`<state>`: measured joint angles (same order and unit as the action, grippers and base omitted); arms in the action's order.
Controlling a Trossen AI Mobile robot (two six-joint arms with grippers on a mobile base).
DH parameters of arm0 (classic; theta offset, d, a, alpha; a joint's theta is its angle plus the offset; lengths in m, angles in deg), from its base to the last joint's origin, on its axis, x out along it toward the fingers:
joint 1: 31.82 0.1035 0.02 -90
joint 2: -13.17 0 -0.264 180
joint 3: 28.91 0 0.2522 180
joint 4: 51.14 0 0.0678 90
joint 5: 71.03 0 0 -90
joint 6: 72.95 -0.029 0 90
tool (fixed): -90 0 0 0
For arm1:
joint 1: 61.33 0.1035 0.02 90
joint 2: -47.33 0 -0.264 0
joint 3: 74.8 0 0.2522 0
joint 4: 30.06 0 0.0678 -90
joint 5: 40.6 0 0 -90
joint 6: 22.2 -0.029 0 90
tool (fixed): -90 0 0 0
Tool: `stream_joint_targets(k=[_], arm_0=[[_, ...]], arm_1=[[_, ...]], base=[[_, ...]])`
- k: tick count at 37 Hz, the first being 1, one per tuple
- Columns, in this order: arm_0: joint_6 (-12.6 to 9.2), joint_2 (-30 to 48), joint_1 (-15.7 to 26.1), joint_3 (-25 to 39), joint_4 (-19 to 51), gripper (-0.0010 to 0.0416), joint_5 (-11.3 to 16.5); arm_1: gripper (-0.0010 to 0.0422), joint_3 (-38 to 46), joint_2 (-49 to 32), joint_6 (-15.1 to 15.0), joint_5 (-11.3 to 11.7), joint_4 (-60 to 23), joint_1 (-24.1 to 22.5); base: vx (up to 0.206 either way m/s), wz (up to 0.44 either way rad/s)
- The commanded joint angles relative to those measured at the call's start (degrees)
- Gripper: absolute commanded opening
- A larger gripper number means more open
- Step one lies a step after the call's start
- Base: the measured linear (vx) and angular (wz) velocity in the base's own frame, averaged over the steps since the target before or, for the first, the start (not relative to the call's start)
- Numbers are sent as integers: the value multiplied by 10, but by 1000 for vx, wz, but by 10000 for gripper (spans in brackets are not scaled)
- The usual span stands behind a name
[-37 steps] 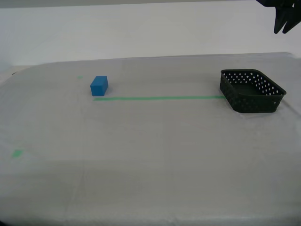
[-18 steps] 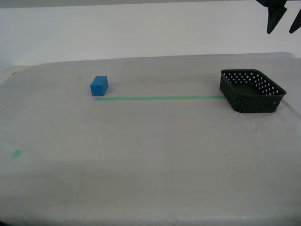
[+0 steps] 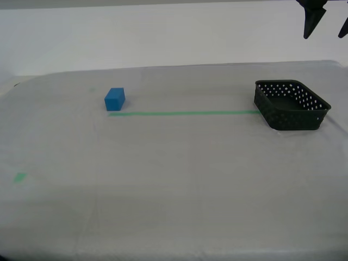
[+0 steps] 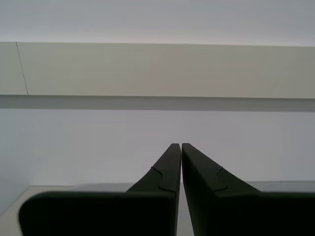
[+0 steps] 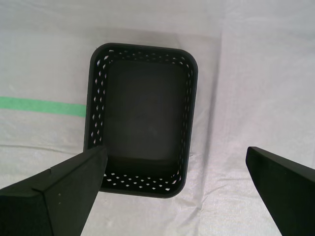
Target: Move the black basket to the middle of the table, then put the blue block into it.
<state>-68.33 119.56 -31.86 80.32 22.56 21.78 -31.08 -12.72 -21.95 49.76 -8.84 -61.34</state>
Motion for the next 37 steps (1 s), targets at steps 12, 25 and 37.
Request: stream_joint_targets(k=[12,25,37], arm_0=[[-2,2,0,-31,-52,389,-1],[-13,2,0,-106,-123,389,-21],[-24,2,-1,-171,-198,389,-23]], arm_1=[[0,0,0,-1,0,3,0],[0,0,0,-1,0,3,0],[0,0,0,-1,0,3,0]], base=[[0,0],[0,0],[0,0]])
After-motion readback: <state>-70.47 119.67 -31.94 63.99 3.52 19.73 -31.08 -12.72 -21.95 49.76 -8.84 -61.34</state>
